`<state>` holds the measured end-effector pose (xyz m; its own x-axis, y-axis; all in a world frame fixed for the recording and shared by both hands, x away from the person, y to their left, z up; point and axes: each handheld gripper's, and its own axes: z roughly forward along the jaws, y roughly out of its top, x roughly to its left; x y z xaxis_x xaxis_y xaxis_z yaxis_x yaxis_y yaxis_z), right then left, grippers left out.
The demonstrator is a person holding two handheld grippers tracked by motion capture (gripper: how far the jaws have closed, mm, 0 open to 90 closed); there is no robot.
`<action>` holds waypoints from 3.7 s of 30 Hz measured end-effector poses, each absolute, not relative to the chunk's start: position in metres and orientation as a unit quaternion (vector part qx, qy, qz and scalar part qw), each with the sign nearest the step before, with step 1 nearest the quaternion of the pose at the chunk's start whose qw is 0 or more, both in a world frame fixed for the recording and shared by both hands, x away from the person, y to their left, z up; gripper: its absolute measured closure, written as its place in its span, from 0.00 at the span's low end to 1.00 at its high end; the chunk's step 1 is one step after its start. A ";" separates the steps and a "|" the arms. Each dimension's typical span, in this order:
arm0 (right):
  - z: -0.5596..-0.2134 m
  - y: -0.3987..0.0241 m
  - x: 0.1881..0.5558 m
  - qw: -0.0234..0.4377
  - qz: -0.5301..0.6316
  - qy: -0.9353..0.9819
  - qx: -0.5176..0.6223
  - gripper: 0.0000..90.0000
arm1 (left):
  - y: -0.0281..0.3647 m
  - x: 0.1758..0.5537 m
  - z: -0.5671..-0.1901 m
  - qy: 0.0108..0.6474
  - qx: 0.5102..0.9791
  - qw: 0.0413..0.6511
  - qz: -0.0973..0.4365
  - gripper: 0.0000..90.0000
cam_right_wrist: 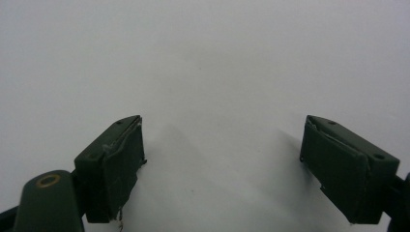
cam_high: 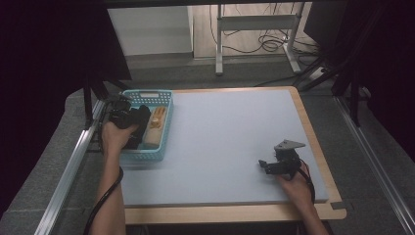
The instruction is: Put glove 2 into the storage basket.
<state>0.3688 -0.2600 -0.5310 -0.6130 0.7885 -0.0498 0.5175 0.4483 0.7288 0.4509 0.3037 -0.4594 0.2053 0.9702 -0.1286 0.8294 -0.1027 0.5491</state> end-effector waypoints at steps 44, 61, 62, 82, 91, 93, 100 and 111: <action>-0.531 -0.260 0.369 0.195 0.346 0.829 0.394 0.17 | 0.245 0.383 -0.427 0.480 0.784 0.362 0.157 0.00; -0.531 -0.260 0.369 0.195 0.346 0.828 0.394 0.17 | 0.199 0.366 -0.431 0.426 0.807 0.372 0.170 0.00; -0.531 -0.260 0.369 0.196 0.346 0.828 0.394 0.17 | 0.197 0.365 -0.431 0.423 0.809 0.373 0.169 0.00; -0.531 -0.260 0.369 0.196 0.347 0.828 0.395 0.17 | 0.155 0.349 -0.450 0.379 0.827 0.381 0.165 0.00; -0.531 -0.260 0.369 0.196 0.346 0.828 0.394 0.17 | 0.139 0.342 -0.457 0.365 0.828 0.396 0.157 0.00; -0.531 -0.260 0.369 0.196 0.346 0.828 0.394 0.17 | 0.135 0.341 -0.459 0.361 0.829 0.399 0.155 0.00; -0.531 -0.260 0.369 0.196 0.347 0.828 0.394 0.17 | 0.117 0.336 -0.464 0.342 0.834 0.406 0.147 0.00; -0.531 -0.260 0.369 0.196 0.347 0.828 0.394 0.17 | 0.092 0.328 -0.474 0.319 0.842 0.412 0.138 0.00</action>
